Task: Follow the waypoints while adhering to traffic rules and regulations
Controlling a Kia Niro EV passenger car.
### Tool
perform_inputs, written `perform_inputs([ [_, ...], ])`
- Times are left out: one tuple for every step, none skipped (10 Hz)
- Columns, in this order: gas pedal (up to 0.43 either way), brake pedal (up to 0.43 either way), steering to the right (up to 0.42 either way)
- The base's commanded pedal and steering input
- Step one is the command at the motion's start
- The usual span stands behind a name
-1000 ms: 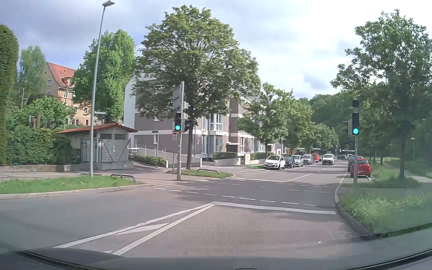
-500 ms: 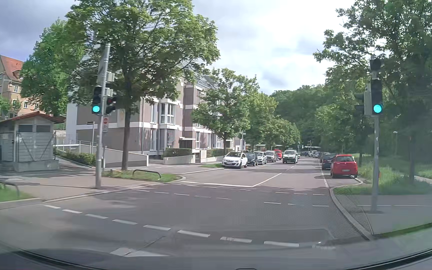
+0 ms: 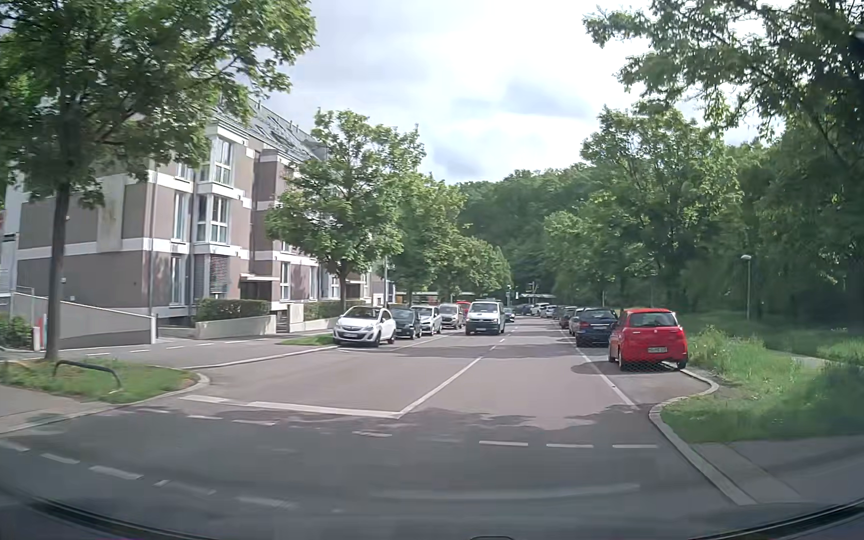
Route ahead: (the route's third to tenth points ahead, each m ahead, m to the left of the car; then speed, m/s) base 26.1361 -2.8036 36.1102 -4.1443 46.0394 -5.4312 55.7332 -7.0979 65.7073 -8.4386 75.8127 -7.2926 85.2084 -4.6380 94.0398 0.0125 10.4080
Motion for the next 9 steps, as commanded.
perform_inputs([
  [0.000,0.000,0.101],
  [0.000,0.000,0.078],
  [0.000,0.000,0.062],
  [0.020,0.000,0.044],
  [0.020,0.000,0.034],
  [0.020,0.000,0.031],
  [0.020,0.000,0.031],
  [0.020,0.000,0.031],
  [0.020,0.000,0.029],
])
